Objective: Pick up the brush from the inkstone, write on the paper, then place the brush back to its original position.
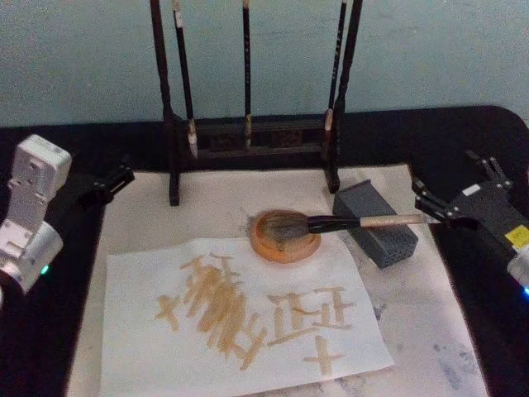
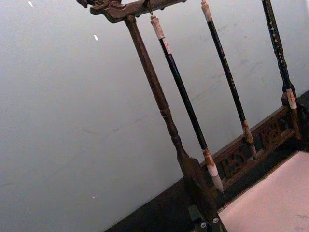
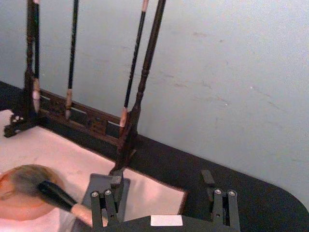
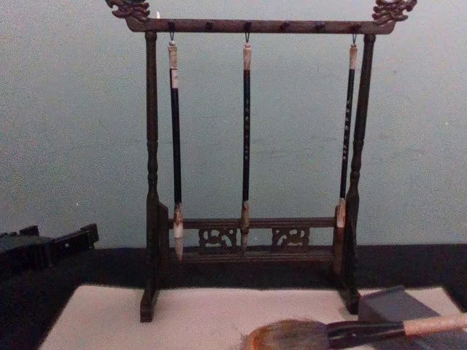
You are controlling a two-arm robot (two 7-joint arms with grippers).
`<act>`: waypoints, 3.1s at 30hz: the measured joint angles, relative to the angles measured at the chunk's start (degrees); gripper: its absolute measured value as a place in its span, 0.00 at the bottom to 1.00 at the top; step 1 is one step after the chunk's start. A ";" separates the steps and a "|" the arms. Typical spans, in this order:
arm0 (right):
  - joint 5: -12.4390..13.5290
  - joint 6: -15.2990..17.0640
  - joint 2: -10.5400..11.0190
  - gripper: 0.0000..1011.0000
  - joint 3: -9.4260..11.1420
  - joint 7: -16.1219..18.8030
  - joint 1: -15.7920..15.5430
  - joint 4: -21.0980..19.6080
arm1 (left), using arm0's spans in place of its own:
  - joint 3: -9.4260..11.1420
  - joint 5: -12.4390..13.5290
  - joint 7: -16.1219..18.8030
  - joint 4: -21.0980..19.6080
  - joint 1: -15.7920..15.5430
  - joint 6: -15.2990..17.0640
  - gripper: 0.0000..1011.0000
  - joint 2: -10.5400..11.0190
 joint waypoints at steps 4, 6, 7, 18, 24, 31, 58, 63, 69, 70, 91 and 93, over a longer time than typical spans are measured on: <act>-0.08 -0.37 0.69 1.00 1.60 -1.03 -3.43 -2.95 | 0.00 0.00 0.00 0.00 0.00 0.00 0.99 0.00; -0.19 -0.48 1.01 1.00 2.56 -1.63 -5.10 -4.35 | 0.00 0.00 0.00 0.00 0.00 0.00 0.99 0.00; -0.29 -0.52 1.11 1.00 2.94 -1.85 -5.78 -4.93 | 0.00 0.00 0.00 0.00 0.00 0.00 0.99 0.00; 0.70 -1.84 0.74 1.00 5.71 -1.62 -11.58 -8.07 | 0.00 0.00 0.00 0.00 0.00 0.00 0.99 0.00; 6.52 -2.52 -1.16 1.00 6.51 2.86 -12.47 -6.84 | 0.00 0.00 0.00 0.00 0.00 0.00 0.99 0.00; 16.30 0.60 -3.56 1.00 7.48 9.03 -12.03 -4.59 | 0.00 0.00 0.00 0.00 0.00 0.00 0.99 0.00; 25.68 8.42 -8.97 1.00 12.22 14.75 -10.45 0.41 | 0.00 0.00 0.00 0.00 0.00 0.00 0.99 0.00; 27.36 9.85 -9.52 1.00 12.27 15.57 -9.67 1.39 | 0.00 0.00 0.00 0.00 0.00 0.00 0.99 0.00; 29.52 11.34 -9.84 1.00 11.91 16.23 -8.70 2.30 | 0.00 0.00 0.00 0.00 0.00 0.00 0.99 0.00; 29.67 11.44 -9.85 1.00 11.86 16.26 -8.61 2.36 | 0.00 0.00 0.00 0.00 0.00 0.00 0.99 0.00; 35.60 14.28 -9.14 1.00 8.82 16.70 -4.97 5.38 | 0.00 0.00 0.00 0.00 0.00 0.00 0.99 0.00; 35.96 14.31 -9.09 1.00 8.58 16.72 -4.77 5.60 | 0.00 0.00 0.00 0.00 0.00 0.00 0.99 0.00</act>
